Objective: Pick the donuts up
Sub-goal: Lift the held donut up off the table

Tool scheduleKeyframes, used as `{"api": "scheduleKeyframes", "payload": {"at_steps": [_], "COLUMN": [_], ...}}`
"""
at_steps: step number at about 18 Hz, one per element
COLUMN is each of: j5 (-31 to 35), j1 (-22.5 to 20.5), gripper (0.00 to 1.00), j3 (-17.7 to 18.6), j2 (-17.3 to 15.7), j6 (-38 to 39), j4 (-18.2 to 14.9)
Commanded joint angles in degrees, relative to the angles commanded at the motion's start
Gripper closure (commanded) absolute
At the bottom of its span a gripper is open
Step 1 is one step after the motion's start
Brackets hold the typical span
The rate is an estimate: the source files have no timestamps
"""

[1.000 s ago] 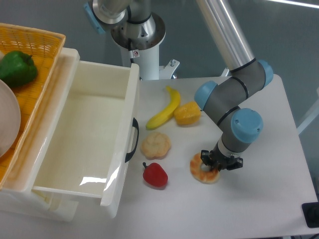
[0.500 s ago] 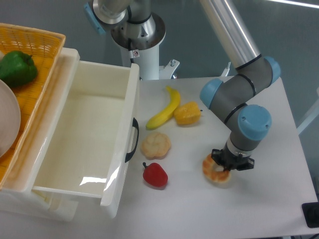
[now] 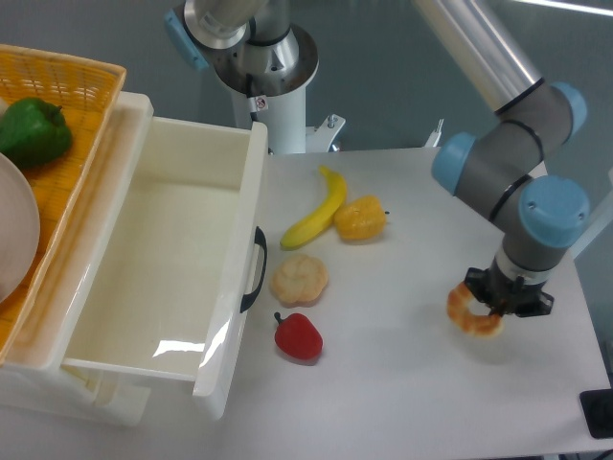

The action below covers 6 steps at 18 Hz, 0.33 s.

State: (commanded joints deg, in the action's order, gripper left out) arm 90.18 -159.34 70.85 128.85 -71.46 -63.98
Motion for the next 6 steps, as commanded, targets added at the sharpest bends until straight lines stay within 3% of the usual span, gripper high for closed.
{"api": "scheduleKeyframes", "payload": {"at_steps": [6], "j5": [1.5], "j1": [-0.2], "gripper": [1.0], "j3": [0.2], "j2": [-0.3], "j6": [-0.4], "j4": [-0.5]}}
